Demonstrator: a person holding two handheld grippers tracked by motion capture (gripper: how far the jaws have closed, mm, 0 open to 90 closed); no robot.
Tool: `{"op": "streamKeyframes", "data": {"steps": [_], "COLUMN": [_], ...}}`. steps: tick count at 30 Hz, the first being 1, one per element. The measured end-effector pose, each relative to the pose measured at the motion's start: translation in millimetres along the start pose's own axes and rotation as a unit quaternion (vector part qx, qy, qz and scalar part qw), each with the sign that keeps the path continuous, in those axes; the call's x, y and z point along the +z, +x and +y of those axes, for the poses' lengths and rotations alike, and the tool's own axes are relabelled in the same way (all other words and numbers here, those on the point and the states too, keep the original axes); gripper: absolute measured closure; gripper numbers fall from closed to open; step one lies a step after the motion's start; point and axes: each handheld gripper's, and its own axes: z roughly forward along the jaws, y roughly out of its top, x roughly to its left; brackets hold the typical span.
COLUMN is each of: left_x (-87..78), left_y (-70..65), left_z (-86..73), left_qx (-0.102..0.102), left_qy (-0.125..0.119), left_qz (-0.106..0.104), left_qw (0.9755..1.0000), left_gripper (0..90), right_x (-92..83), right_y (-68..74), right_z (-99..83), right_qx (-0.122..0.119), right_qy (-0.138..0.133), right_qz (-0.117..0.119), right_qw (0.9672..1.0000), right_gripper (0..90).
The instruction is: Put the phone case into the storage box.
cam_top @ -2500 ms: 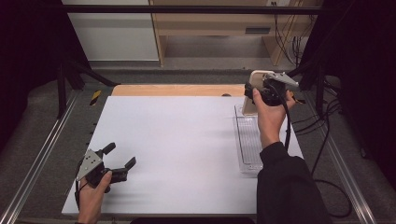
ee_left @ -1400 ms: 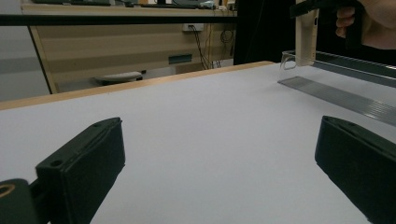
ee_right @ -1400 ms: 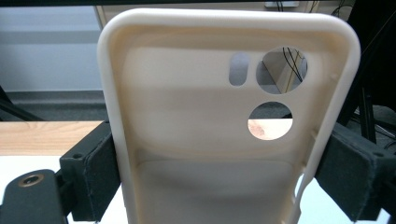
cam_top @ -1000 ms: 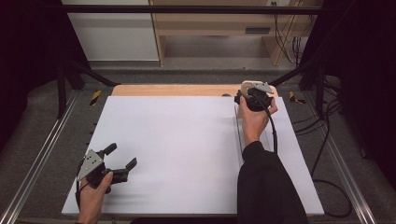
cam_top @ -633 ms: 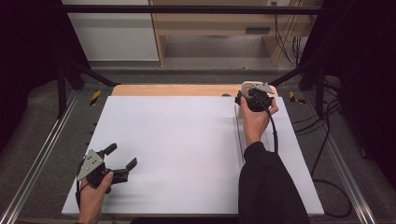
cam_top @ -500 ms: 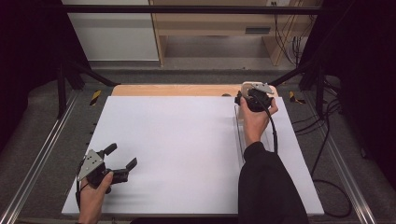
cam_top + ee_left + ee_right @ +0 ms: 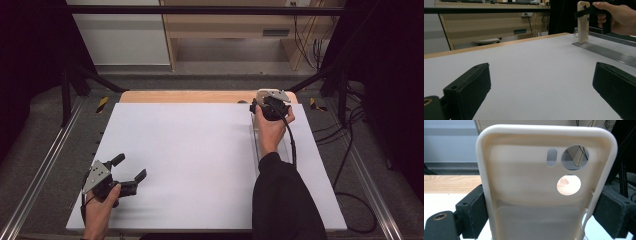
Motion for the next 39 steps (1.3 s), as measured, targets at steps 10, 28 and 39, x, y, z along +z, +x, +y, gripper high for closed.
{"op": "streamKeyframes", "data": {"steps": [10, 28, 39], "left_x": [0.1, 0.9, 1.2], "left_y": [-0.2, -0.7, -1.0], "left_z": [0.0, -0.3, -0.3], "left_qx": [0.000, 0.002, 0.003], "left_qy": [0.000, 0.002, 0.003], "left_qz": [0.000, -0.002, -0.003], "left_qw": [1.0000, 1.0000, 1.0000], "left_gripper": [1.2, 1.3, 1.3], "right_x": [3.6, 6.6, 6.1], "right_y": [1.3, 0.9, 6.2], "right_z": [-2.3, -5.4, -7.3], "right_qx": [0.002, 0.002, -0.018], "right_qy": [0.002, -0.007, -0.007], "right_qz": [0.000, 0.002, -0.005], "right_qw": [1.0000, 1.0000, 0.9998], "right_gripper": [11.3, 11.1, 10.9]}}
